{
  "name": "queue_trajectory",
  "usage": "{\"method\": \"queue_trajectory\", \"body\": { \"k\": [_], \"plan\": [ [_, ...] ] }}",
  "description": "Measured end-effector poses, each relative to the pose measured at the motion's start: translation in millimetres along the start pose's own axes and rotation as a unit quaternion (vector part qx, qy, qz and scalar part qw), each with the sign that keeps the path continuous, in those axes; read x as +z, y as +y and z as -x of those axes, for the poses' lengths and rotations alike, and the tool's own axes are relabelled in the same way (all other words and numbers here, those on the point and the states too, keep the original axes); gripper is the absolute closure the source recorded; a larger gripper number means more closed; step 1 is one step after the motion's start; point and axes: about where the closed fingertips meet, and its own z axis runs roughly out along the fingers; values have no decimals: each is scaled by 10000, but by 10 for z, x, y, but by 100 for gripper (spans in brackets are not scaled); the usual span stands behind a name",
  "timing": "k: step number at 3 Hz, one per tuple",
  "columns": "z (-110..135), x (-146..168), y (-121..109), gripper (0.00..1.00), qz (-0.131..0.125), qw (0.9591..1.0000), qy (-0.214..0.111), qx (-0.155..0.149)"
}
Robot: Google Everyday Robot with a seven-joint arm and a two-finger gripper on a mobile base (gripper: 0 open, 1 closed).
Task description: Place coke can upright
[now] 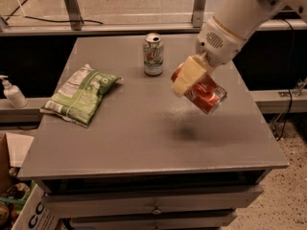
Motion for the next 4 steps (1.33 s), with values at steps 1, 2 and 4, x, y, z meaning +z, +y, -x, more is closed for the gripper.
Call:
{"method": "queue_trajectory", "body": {
  "k": [1, 2, 4],
  "plan": [
    [82, 42, -117, 100, -767, 9954, 528, -233],
    [-54, 127, -420, 100, -1557, 9816, 981, -502],
    [-262, 44, -740, 100, -2185, 9614, 1489, -763]
  ]
}}
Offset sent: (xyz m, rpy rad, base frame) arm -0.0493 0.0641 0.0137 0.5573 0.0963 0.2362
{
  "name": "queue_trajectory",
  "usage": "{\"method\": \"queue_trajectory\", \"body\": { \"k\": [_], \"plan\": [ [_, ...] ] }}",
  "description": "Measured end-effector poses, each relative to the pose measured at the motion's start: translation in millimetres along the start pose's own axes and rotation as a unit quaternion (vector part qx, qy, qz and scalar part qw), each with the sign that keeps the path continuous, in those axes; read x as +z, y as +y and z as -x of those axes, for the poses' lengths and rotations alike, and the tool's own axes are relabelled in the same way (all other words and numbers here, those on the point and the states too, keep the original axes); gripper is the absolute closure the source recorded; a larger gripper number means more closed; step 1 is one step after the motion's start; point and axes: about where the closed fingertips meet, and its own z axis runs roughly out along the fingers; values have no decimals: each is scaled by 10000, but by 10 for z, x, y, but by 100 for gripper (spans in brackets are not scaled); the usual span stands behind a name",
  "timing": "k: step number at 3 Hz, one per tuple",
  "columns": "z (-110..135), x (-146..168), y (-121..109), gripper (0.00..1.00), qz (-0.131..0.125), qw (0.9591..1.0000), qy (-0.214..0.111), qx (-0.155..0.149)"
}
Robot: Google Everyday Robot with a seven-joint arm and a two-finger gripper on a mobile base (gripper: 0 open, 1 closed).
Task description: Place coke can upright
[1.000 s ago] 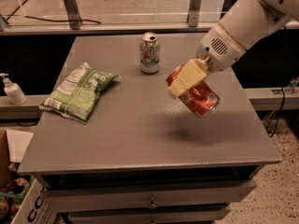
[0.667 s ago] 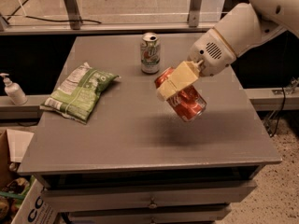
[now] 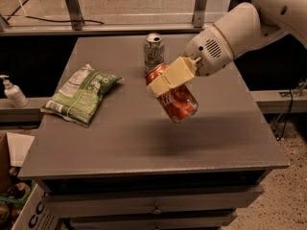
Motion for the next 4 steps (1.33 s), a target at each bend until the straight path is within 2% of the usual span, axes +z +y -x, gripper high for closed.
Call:
{"method": "queue_trajectory", "body": {
  "k": [1, 2, 3, 4],
  "plan": [
    [-90, 23, 26, 100, -60, 9985, 459, -282],
    [-201, 19, 111, 100, -104, 9893, 1229, -774],
    [-271, -20, 208, 100, -30, 9768, 1770, -1203],
    [-259, -48, 260, 100, 202, 9677, 2039, -1469]
  ]
}}
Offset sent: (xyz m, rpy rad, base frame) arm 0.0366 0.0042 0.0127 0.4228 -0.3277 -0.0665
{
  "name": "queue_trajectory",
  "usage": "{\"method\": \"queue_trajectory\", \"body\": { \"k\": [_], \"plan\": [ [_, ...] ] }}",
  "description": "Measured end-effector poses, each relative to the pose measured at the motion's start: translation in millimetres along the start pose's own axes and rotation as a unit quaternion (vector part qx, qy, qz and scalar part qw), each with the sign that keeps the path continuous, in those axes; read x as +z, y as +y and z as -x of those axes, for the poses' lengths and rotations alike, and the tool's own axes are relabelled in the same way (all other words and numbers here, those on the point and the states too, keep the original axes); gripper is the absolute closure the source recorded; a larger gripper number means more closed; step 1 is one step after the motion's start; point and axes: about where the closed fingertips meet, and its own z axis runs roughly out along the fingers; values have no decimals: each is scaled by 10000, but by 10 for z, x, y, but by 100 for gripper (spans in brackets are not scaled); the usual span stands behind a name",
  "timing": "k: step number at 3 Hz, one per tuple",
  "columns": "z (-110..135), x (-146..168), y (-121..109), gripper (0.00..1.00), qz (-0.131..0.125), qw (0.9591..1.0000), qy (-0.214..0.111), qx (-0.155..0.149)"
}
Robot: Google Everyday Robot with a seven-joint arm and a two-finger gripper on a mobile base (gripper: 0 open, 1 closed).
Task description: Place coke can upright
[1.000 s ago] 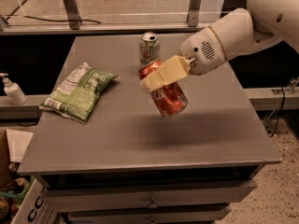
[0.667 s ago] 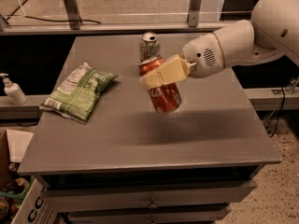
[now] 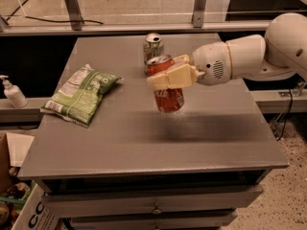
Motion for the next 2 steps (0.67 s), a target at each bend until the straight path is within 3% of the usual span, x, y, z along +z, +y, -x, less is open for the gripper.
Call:
{"method": "queue_trajectory", "body": {
  "k": [2],
  "plan": [
    [158, 93, 118, 100, 438, 9983, 322, -198]
  ]
}}
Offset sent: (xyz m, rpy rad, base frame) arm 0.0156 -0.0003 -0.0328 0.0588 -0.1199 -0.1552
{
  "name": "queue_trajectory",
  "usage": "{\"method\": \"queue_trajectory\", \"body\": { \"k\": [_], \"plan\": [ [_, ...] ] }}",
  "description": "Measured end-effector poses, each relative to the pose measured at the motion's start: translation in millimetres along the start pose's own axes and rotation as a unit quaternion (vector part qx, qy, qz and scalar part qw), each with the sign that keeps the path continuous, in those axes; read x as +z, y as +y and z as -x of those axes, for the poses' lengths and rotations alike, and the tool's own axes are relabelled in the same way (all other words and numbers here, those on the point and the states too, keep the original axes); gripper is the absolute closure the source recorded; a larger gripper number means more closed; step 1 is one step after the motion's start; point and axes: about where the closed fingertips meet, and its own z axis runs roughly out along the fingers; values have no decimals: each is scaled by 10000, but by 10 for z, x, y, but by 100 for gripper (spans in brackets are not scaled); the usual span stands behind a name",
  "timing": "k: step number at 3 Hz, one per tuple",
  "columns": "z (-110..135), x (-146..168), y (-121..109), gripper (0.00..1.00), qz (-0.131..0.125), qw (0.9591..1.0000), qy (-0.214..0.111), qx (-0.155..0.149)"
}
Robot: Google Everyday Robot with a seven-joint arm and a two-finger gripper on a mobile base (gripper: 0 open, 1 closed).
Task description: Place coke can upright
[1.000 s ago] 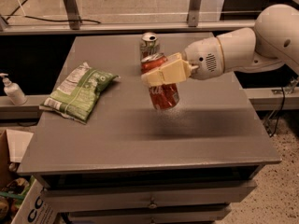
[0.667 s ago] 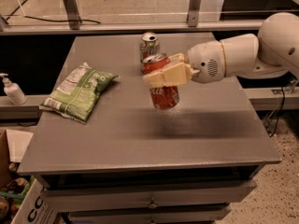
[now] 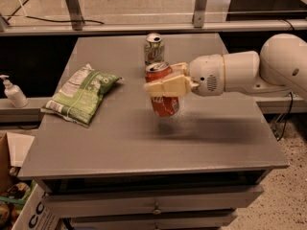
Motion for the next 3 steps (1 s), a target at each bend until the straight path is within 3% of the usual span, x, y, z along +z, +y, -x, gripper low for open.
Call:
{"method": "queue_trajectory", "body": {
  "k": [3],
  "plan": [
    [211, 120, 207, 100, 470, 9971, 593, 33]
  ]
}}
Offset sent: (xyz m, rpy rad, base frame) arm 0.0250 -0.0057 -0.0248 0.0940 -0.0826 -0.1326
